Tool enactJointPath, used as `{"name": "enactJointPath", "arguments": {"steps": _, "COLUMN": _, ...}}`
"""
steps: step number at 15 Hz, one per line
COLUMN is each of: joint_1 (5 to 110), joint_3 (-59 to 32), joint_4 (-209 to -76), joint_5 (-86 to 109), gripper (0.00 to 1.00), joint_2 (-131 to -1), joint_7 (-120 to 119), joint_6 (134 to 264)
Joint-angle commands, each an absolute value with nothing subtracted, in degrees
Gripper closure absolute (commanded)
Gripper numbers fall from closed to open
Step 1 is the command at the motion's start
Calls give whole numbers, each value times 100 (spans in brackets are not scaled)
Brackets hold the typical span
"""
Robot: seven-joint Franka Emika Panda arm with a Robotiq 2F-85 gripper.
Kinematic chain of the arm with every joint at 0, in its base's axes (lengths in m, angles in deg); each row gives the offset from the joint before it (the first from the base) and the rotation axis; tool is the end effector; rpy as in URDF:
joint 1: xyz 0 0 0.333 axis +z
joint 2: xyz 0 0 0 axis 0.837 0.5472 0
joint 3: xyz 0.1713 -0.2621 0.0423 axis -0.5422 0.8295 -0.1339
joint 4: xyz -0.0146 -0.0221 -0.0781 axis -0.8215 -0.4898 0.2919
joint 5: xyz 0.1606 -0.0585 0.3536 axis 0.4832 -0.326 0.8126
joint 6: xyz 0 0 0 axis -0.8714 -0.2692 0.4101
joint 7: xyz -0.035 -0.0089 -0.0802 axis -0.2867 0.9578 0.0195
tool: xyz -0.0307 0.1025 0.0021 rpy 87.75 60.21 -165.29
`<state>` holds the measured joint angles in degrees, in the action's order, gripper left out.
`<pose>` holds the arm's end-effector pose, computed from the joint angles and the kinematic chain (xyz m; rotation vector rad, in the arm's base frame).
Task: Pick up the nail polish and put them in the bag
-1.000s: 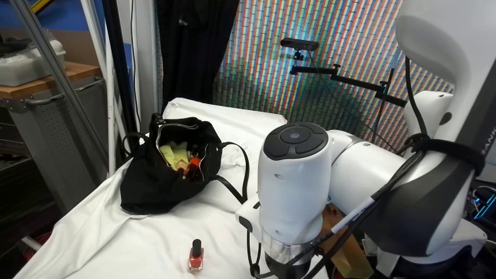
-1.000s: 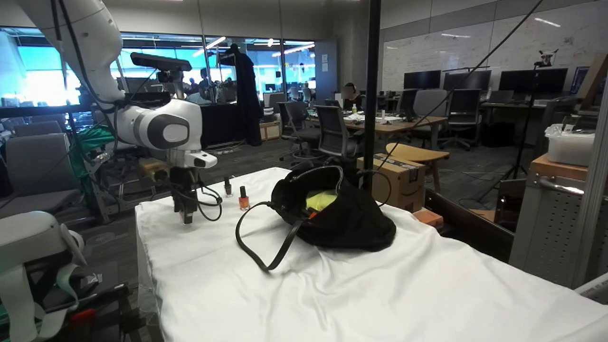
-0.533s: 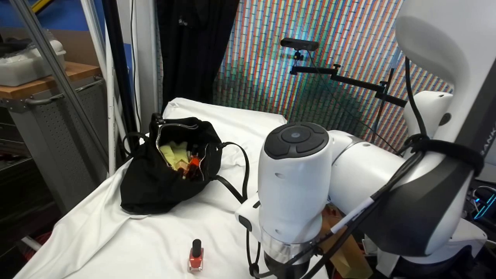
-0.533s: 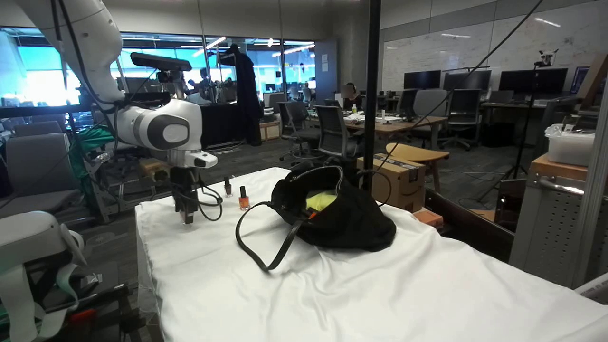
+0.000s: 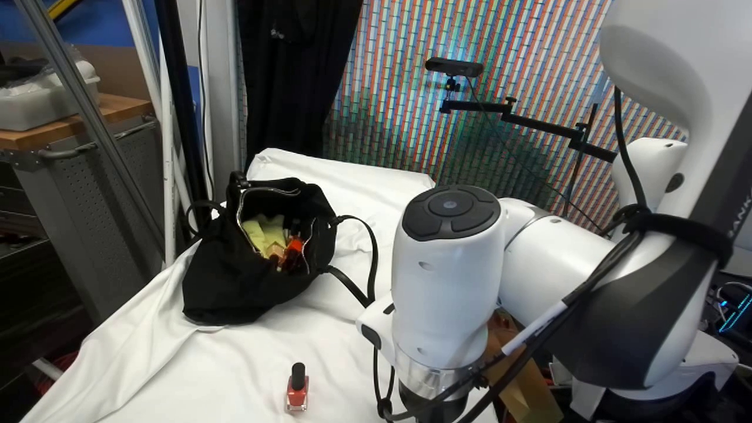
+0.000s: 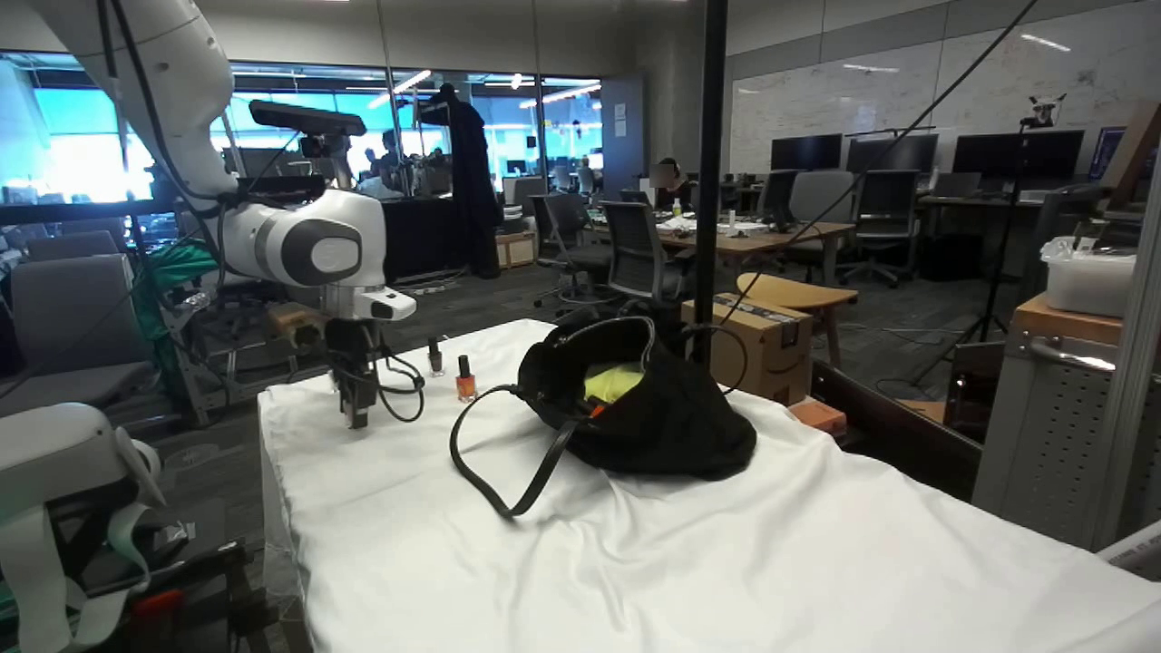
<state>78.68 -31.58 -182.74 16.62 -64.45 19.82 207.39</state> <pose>0.4098 0.3058 0.2027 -3.1016 -0.2409 0.2357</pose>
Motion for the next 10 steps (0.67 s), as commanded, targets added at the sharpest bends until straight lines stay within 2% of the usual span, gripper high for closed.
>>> {"name": "enactJointPath", "arguments": {"steps": 1, "joint_1": 8026, "joint_3": -3027, "joint_4": -18364, "joint_5": 1440, "gripper": 62, "joint_2": -6450, "joint_7": 2252, "joint_6": 20935}}
{"name": "enactJointPath", "arguments": {"steps": 4, "joint_1": 8064, "joint_3": -2984, "joint_4": -18368, "joint_5": 1305, "gripper": 81, "joint_2": -6463, "joint_7": 2412, "joint_6": 20929}}
{"name": "enactJointPath", "arguments": {"steps": 10, "joint_1": 8030, "joint_3": -2946, "joint_4": -18426, "joint_5": 1176, "gripper": 79, "joint_2": -6704, "joint_7": 2446, "joint_6": 20650}}
